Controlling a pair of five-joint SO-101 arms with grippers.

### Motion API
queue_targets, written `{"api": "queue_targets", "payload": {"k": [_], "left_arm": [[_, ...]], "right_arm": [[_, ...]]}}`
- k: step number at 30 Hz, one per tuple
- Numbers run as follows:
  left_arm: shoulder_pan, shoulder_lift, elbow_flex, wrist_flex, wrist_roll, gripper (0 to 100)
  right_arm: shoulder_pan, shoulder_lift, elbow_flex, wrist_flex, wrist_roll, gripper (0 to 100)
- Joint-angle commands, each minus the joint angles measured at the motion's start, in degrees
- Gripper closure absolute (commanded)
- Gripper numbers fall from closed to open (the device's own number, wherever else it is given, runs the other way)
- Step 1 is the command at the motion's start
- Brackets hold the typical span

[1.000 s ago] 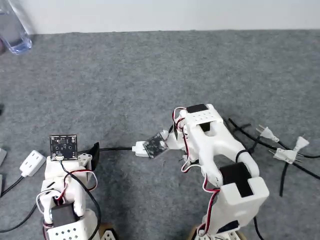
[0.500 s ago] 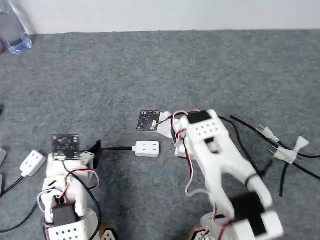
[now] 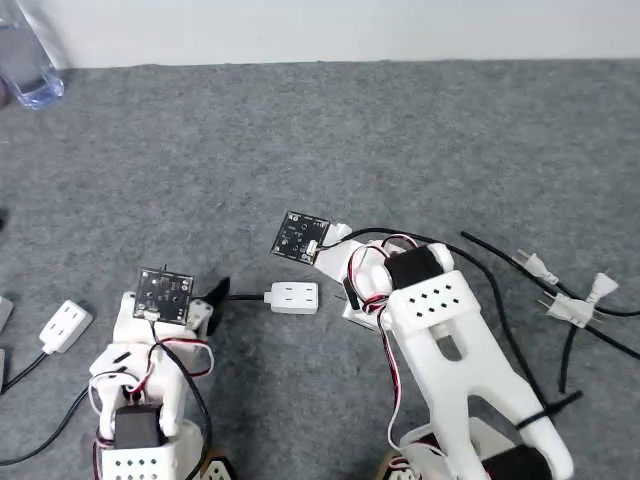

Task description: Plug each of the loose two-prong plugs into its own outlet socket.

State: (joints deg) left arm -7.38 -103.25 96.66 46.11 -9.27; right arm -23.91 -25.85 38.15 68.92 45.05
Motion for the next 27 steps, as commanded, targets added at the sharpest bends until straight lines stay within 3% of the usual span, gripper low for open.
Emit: {"api": "queue_targets", "payload": {"k": [1, 3, 11, 16, 22, 27], "left_arm": [[3.7, -1.0, -0.4, -9.2, 13.2, 69], [6.1, -1.0, -0.2, -12.8, 22.9, 70], [12.2, -1.0, -0.3, -13.9, 49.0, 75], [13.8, -1.0, -0.3, -14.0, 52.0, 80], [28.6, -1.0, -0.3, -11.0, 59.2, 82], [35.4, -1.0, -0.3, -12.5, 62.9, 82]], "right_arm": [[-0.4, -2.2, -0.7, 0.0, -2.5, 99.1], [-0.6, -2.2, -1.0, -1.1, -3.0, 99.1], [-0.3, -2.2, -3.3, -1.4, -6.6, 99.1], [-0.3, -2.2, -3.5, -5.5, -10.3, 99.1], [-0.2, -2.2, -3.5, -8.7, -11.4, 99.1], [1.5, -2.3, -3.7, -9.0, -11.0, 99.1]]}}
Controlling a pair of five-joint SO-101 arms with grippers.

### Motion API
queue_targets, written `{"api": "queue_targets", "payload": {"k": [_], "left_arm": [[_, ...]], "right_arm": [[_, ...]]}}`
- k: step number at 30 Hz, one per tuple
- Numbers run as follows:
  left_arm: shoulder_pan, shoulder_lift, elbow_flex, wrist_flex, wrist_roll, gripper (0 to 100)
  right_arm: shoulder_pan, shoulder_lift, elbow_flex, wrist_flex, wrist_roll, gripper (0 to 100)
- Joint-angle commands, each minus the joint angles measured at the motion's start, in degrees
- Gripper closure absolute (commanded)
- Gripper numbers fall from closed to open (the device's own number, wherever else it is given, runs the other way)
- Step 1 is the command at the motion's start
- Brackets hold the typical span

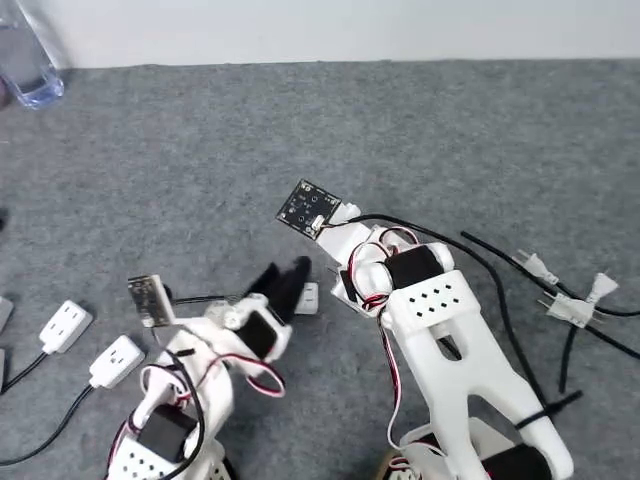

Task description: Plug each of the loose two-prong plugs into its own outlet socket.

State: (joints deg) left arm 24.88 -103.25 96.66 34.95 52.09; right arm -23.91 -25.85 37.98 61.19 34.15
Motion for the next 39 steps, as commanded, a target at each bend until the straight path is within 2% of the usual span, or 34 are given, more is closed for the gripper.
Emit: {"api": "queue_targets", "payload": {"k": [1, 8, 12, 17, 24, 31, 35, 39], "left_arm": [[3.8, -1.0, -0.3, -1.8, 1.6, 83], [8.0, -1.0, -0.3, -1.7, 1.6, 82], [8.2, -1.0, -0.4, -1.8, 1.6, 82], [9.6, -1.0, -0.5, -2.0, 1.4, 82], [9.9, -1.0, -1.4, -1.9, 1.3, 82], [8.8, -1.0, -1.4, -2.0, 1.3, 82], [4.8, -1.0, -1.3, -4.3, 1.3, 82], [6.2, -1.0, -0.3, -4.1, 1.3, 82]], "right_arm": [[2.1, -2.5, -4.0, -1.3, -0.1, 99.1], [3.3, -7.1, -4.2, -1.4, 0.0, 99.1], [3.5, -7.9, -3.3, -1.5, 0.4, 99.1], [3.6, -8.6, 1.5, -6.5, 2.3, 99.1], [3.4, -8.6, 1.8, -6.4, 2.3, 99.1], [-1.0, -10.8, 1.6, -0.9, 1.9, 99.1], [-3.0, -17.8, 1.6, 3.4, 1.8, 99.1], [-6.5, -24.9, 1.7, 7.9, 1.8, 99.1]]}}
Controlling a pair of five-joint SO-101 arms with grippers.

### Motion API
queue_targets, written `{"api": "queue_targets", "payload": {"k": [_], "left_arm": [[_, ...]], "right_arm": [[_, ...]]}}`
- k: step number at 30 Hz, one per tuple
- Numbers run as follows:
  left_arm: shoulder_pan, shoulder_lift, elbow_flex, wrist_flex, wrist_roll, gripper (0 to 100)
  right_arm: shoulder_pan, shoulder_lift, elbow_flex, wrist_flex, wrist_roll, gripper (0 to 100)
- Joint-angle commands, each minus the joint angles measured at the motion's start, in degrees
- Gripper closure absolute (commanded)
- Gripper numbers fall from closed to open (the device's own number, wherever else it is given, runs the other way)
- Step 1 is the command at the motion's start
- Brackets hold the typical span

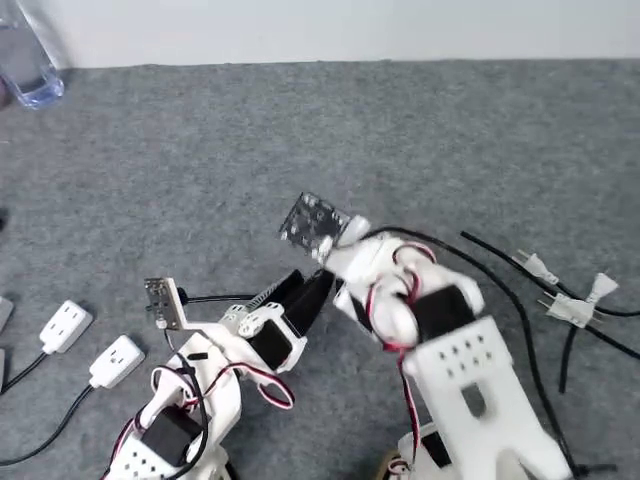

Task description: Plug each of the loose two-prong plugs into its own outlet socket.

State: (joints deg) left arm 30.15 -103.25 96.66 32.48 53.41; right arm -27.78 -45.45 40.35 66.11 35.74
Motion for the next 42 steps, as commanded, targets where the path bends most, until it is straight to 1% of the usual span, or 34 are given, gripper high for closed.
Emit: {"api": "queue_targets", "payload": {"k": [1, 4, 11, 16, 21, 28, 34, 37, 42], "left_arm": [[1.6, -0.9, -0.2, -1.6, 0.0, 82], [1.9, -0.9, -0.2, -1.6, 0.0, 82], [2.2, -1.0, -0.2, 0.8, 0.0, 82], [2.2, -1.0, -0.2, 0.8, 0.0, 82], [2.1, -1.0, -0.2, 0.8, 0.0, 82], [1.9, -1.0, -0.2, 0.8, 0.0, 82], [1.9, -1.0, -0.2, 0.8, 0.0, 82], [1.8, -1.0, -0.2, 0.8, 0.0, 82], [1.8, -1.0, -0.2, 0.8, 0.0, 82]], "right_arm": [[-3.7, -6.5, -0.7, 3.9, -0.4, 99.1], [-5.0, -8.5, -0.7, 5.2, -2.2, 99.1], [-4.5, -9.3, -0.9, 5.2, -2.1, 99.1], [-0.3, -9.3, -2.1, 5.1, -2.0, 99.1], [0.7, -9.4, -3.3, 5.6, -2.0, 99.1], [0.3, -9.4, -6.7, 10.0, -2.5, 99.1], [-4.0, -9.4, -6.9, 12.3, -2.6, 99.1], [-5.9, -9.4, -6.9, 12.7, -3.9, 99.1], [-6.0, -9.4, -6.9, 12.8, -3.8, 99.1]]}}
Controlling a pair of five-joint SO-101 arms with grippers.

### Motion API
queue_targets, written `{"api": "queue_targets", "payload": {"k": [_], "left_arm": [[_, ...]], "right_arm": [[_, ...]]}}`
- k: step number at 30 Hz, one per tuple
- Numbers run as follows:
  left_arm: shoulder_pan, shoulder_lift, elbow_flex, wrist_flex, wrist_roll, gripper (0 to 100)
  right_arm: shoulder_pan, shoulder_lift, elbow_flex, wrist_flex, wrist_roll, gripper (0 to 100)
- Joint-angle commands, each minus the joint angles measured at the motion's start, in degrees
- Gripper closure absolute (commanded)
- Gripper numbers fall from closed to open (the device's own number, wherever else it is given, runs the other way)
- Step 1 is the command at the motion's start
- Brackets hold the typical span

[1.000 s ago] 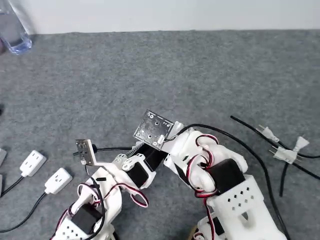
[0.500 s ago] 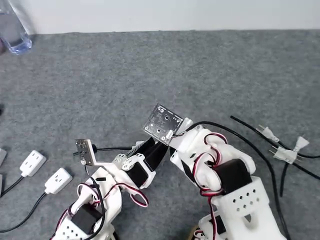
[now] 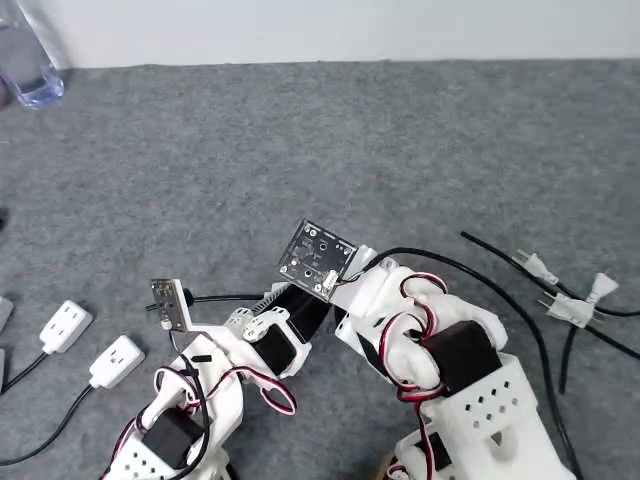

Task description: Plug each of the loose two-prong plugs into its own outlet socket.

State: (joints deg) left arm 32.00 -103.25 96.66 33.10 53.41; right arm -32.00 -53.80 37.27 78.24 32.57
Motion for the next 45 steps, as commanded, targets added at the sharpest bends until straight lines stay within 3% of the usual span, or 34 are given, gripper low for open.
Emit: {"api": "queue_targets", "payload": {"k": [1, 13, 23, 45], "left_arm": [[0.0, -1.0, -0.2, 0.2, 0.0, 82], [0.0, -1.0, -0.2, 0.2, 0.0, 82], [0.0, -1.0, -0.2, 0.0, 0.0, 82], [0.0, -1.0, -0.2, 0.1, 0.0, 82]], "right_arm": [[-1.9, -1.0, -3.8, 0.7, -0.5, 99.1], [-1.8, -0.9, -4.0, 2.2, -0.9, 99.1], [-1.6, -0.9, -12.4, 6.8, -2.1, 99.1], [-1.5, -0.3, -9.4, 1.4, -1.8, 99.1]]}}
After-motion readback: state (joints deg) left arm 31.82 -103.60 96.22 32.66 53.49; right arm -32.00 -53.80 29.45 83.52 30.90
